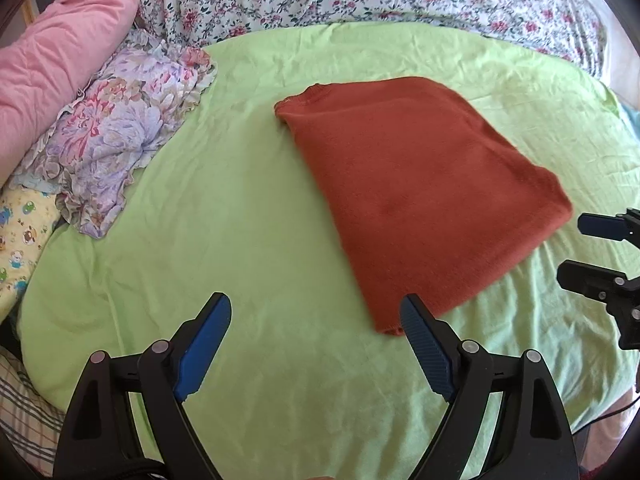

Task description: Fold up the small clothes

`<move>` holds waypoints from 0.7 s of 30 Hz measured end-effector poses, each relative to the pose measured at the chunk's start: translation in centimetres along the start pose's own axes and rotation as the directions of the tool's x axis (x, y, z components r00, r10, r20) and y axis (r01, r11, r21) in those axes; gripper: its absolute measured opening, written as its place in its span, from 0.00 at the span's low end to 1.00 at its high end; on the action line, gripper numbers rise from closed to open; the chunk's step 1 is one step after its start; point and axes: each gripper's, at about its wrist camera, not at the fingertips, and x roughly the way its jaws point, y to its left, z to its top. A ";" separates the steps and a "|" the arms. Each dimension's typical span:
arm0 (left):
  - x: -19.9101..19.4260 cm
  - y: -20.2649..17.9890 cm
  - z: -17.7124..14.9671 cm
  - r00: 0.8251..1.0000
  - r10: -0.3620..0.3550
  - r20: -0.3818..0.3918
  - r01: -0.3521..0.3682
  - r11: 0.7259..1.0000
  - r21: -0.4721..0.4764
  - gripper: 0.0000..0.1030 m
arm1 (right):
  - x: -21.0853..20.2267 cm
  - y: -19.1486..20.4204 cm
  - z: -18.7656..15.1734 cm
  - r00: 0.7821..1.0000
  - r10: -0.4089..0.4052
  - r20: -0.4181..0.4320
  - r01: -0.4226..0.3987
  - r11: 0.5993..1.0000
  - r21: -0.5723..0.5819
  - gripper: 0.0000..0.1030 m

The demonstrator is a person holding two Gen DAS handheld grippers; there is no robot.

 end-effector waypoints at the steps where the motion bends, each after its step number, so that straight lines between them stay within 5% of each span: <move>1: 0.1 0.0 0.2 1.000 0.004 -0.003 -0.004 1.000 -0.001 0.84 | 0.1 0.0 0.1 1.000 -0.002 -0.003 0.002 1.000 -0.001 0.81; 21: 2.6 -0.6 2.6 0.998 -0.016 -0.063 0.015 1.000 -0.009 0.86 | 3.0 -1.8 3.6 0.995 -0.001 -0.097 -0.002 1.000 -0.027 0.82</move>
